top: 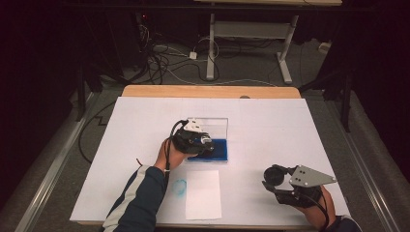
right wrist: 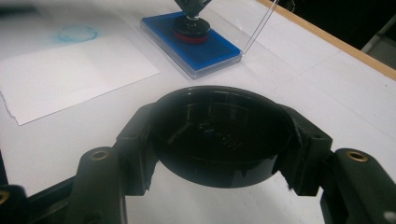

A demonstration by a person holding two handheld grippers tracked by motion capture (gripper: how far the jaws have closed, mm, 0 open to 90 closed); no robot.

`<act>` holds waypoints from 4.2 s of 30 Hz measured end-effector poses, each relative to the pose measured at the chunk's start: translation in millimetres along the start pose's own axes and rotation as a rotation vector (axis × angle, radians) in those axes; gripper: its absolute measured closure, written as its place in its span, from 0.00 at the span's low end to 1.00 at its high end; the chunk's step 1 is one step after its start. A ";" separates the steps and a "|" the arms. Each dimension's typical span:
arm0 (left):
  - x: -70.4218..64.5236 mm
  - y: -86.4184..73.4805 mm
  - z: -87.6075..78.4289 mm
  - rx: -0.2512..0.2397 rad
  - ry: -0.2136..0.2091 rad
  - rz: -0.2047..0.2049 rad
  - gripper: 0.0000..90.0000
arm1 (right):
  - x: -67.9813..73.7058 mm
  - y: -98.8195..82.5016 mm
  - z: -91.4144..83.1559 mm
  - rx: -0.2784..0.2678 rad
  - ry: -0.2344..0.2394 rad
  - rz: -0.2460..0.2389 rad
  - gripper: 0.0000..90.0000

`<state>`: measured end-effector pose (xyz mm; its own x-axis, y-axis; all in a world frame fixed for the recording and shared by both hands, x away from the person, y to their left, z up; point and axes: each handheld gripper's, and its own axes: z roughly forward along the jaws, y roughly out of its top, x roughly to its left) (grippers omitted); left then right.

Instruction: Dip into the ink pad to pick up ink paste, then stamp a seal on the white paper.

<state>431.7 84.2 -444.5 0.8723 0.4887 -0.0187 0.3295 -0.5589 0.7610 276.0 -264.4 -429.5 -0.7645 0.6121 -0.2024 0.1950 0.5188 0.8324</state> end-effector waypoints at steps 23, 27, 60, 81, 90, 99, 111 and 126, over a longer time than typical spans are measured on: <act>0.8 0.2 -0.1 0.005 -0.006 -0.008 0.60 | 1.1 0.5 -0.2 -0.001 0.004 -0.004 0.43; 0.8 1.6 0.0 0.014 -0.005 -0.004 0.60 | 1.1 0.6 0.1 -0.002 0.006 -0.006 0.43; -1.3 14.9 -22.0 -0.013 0.039 0.028 0.60 | 0.1 1.1 -1.7 -0.010 -0.001 -0.011 0.43; -2.0 18.1 -49.5 -0.056 0.060 0.040 0.60 | -2.6 4.1 3.7 -0.012 0.006 -0.009 0.43; -5.6 17.0 -61.0 -0.071 0.076 0.035 0.60 | -2.2 5.3 3.2 -0.020 0.006 -0.012 0.43; -13.2 17.7 -71.9 -0.077 0.069 0.059 0.60 | -1.9 5.7 2.6 -0.022 0.009 -0.015 0.43; -22.7 11.3 -86.4 -0.088 0.057 0.080 0.60 | -1.3 3.7 -0.9 -0.020 0.001 -0.010 0.43; -37.1 -8.5 -99.9 -0.088 0.043 0.101 0.60 | 1.1 4.8 4.5 -0.007 0.009 -0.024 0.43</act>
<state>360.4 137.7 -385.4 0.8827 0.4618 0.0872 0.2059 -0.5469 0.8115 278.9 -258.6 -428.1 -0.7744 0.5940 -0.2177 0.1720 0.5289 0.8311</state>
